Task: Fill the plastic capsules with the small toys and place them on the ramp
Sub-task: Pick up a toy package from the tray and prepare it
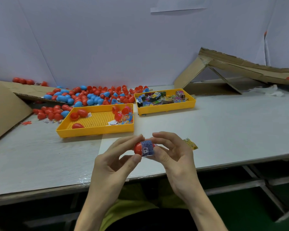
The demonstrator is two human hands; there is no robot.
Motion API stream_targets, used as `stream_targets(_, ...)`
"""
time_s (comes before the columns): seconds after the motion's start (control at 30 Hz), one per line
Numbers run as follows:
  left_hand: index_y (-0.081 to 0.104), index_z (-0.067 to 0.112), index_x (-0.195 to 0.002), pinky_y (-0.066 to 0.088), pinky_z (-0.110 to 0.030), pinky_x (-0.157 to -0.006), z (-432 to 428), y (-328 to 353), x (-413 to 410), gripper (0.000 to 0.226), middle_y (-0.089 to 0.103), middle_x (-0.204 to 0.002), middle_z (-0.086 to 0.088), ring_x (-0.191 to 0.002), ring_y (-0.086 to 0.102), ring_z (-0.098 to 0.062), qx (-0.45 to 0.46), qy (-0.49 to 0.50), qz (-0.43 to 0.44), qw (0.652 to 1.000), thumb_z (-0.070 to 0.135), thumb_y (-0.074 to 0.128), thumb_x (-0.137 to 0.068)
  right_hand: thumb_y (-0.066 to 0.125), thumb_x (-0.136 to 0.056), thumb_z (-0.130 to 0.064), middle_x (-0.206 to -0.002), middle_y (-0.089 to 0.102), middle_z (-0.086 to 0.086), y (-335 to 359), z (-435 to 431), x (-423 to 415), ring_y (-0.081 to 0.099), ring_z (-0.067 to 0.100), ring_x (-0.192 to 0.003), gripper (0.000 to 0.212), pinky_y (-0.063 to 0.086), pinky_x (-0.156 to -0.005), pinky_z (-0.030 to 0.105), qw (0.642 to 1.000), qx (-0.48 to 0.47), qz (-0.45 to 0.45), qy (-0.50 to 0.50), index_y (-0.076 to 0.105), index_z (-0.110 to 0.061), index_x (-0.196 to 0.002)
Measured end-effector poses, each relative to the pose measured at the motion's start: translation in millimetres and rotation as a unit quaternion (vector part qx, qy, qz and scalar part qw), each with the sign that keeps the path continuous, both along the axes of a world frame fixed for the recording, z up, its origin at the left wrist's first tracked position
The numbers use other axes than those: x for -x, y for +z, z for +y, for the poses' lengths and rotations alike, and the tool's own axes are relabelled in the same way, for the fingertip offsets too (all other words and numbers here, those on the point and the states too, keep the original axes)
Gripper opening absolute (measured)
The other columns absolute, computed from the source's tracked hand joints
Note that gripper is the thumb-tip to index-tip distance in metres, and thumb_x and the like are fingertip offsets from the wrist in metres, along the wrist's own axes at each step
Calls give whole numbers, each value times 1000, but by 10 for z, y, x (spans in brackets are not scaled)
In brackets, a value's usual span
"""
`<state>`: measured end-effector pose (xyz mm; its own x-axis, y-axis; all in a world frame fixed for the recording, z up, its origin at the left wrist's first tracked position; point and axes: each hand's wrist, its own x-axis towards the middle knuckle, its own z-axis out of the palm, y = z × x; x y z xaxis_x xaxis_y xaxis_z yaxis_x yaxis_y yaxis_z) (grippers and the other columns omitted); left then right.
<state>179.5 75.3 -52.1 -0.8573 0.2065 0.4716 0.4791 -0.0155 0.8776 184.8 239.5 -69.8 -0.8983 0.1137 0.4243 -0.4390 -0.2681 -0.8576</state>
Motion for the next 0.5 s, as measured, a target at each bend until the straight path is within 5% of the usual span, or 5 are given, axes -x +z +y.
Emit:
stream_targets(0.2,78,37,-104,58,-21,-78,-11,2,-11,38,76,-109,7,-109,69,-17,-12,14,36,999,19,82,-71,76,-82,-41,-111,72,6,3,30,11,67,27,-110,28,58,-81,33,999,17,-2,33,74,-20,-100)
stream_targets(0.37,78,30,-103,59,-22,-78,67,-22,-11,38,77,-103,8,-100,73,-17,-37,78,80,993,18,81,-67,74,-87,-26,-92,70,-8,0,-62,-48,68,18,-93,7,56,-73,21,974,-87,67,-198,71,-21,-90)
stream_targets(0.5,76,34,-107,59,-23,-81,96,8,-48,36,73,-107,15,-102,71,-13,19,129,152,980,23,79,-73,74,-85,-32,-101,65,-8,51,-172,-134,66,11,-92,22,54,-77,17,934,-215,165,-233,73,-17,-102)
